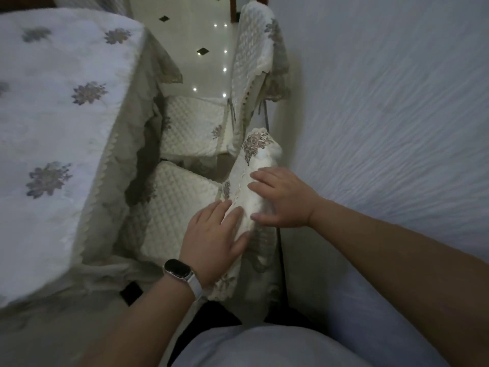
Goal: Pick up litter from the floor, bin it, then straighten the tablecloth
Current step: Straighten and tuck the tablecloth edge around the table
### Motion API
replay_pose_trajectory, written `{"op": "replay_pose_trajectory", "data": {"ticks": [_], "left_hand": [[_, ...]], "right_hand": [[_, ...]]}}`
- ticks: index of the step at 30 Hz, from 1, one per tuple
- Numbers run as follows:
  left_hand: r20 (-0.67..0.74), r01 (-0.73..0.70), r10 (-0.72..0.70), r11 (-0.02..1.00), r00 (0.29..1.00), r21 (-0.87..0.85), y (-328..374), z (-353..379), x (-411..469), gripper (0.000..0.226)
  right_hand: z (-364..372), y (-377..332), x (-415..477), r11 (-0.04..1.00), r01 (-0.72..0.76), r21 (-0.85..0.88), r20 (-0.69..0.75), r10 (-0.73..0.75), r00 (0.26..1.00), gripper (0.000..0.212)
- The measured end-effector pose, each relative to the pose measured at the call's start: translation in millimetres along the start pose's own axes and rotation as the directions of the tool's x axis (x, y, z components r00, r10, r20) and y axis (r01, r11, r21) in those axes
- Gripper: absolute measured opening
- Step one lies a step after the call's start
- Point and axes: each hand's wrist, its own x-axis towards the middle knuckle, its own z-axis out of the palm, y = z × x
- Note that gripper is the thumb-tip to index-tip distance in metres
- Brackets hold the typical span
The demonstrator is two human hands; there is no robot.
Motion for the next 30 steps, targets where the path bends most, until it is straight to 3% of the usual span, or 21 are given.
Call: {"op": "replay_pose_trajectory", "data": {"ticks": [9,15,20,25,30], "left_hand": [[0.057,0.251,-0.245,0.947,0.968,-0.198,17,31,-35,0.059],[0.008,0.362,-0.376,0.885,0.926,-0.291,12,42,-42,0.05],[-0.05,0.412,-0.448,0.855,0.892,-0.315,13,42,-44,0.043],[-0.139,0.422,-0.502,0.823,0.854,-0.381,17,42,-55,0.041],[-0.171,0.431,-0.499,0.844,0.85,-0.32,17,38,-58,0.042]], "right_hand": [[3,-7,3,0.977,0.185,-0.106,0.104,-0.174,0.979,0.078],[6,5,13,0.937,0.327,-0.123,0.07,-0.32,0.945,0.073],[18,0,25,0.892,0.445,-0.08,-0.001,-0.446,0.895,0.067],[18,-6,44,0.832,0.549,-0.077,0.076,-0.544,0.836,0.064],[19,-9,52,0.802,0.593,-0.079,0.092,-0.586,0.805,0.061]]}}
